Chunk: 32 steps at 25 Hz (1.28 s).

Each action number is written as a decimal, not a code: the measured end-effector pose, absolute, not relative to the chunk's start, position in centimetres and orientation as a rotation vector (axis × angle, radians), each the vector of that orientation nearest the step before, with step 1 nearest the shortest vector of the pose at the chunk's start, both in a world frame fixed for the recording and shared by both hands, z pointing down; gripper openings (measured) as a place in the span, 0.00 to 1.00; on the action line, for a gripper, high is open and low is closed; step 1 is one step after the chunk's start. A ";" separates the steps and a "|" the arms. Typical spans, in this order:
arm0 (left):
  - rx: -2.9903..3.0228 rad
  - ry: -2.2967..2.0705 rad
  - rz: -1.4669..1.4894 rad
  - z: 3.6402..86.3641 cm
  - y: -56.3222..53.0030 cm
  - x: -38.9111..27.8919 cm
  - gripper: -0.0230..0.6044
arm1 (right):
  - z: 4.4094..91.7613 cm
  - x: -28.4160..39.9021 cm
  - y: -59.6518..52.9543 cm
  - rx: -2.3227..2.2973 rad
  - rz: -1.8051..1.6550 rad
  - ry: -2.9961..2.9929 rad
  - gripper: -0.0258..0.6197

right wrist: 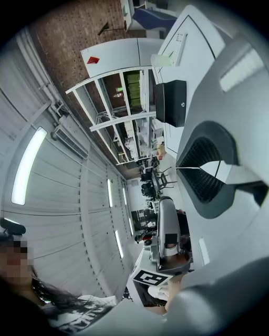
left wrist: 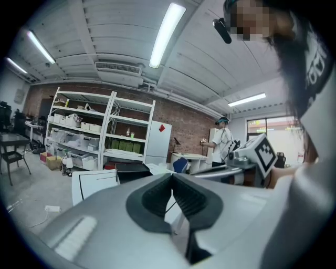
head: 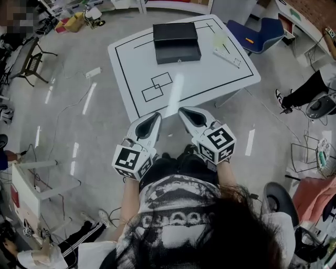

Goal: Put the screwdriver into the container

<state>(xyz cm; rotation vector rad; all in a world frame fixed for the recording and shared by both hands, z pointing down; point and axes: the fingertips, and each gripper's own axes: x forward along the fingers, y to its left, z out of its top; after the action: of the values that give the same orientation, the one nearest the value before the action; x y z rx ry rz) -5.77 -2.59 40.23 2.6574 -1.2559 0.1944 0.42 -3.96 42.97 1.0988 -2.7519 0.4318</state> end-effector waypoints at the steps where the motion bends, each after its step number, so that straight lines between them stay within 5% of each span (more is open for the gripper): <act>1: 2.661 -1.251 0.187 40.2 -2.4 -6.1 0.04 | 42.9 0.1 -3.8 1.106 0.433 -2.751 0.04; 32: 2.782 -1.096 0.130 40.2 0.2 -10.2 0.04 | 42.9 -5.3 -0.5 1.202 0.361 -2.706 0.04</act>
<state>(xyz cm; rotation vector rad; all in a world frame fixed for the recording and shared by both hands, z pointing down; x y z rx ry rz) -10.20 0.19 40.23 2.7816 -1.0961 0.1301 -5.25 -0.52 42.86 1.2021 -2.7061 0.3609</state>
